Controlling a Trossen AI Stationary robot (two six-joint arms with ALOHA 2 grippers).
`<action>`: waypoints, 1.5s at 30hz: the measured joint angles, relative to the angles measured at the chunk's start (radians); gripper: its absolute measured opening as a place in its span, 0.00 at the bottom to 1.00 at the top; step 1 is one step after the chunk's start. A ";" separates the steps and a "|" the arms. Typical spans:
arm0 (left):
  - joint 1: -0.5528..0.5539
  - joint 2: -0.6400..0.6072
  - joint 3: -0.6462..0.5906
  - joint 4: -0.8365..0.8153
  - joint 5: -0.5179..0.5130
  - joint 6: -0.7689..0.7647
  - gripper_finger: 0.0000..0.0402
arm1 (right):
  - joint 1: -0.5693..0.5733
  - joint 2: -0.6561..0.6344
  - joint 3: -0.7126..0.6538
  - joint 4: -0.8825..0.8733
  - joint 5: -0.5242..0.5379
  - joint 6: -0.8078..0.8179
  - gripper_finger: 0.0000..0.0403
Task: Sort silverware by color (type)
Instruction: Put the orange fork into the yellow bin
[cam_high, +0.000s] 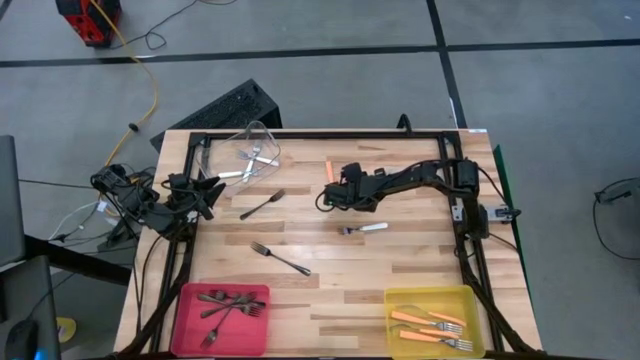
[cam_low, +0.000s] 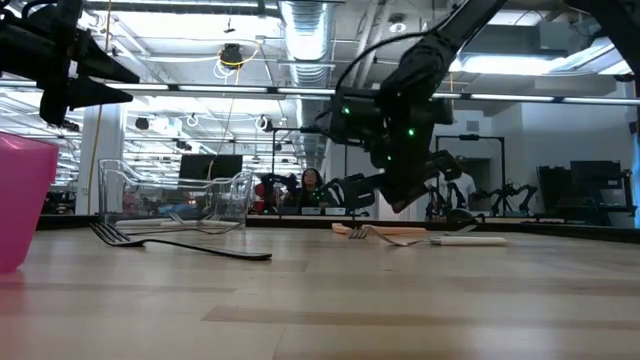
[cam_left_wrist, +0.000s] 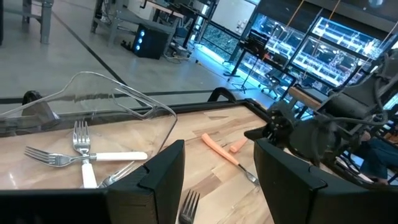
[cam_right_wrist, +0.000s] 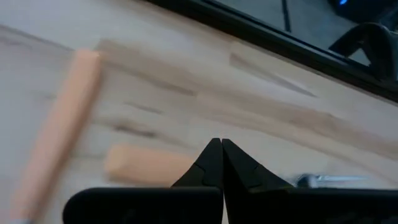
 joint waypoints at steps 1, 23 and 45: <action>0.000 0.000 0.000 0.000 0.000 0.000 0.44 | -0.002 0.000 -0.012 0.014 -0.001 0.000 0.04; 0.000 0.000 0.000 0.000 0.009 0.000 0.44 | 0.069 -0.007 -0.093 0.403 -0.299 -0.257 0.05; 0.000 0.000 0.000 -0.002 0.001 0.000 0.44 | -0.013 0.077 -0.082 0.413 -0.002 -0.184 0.05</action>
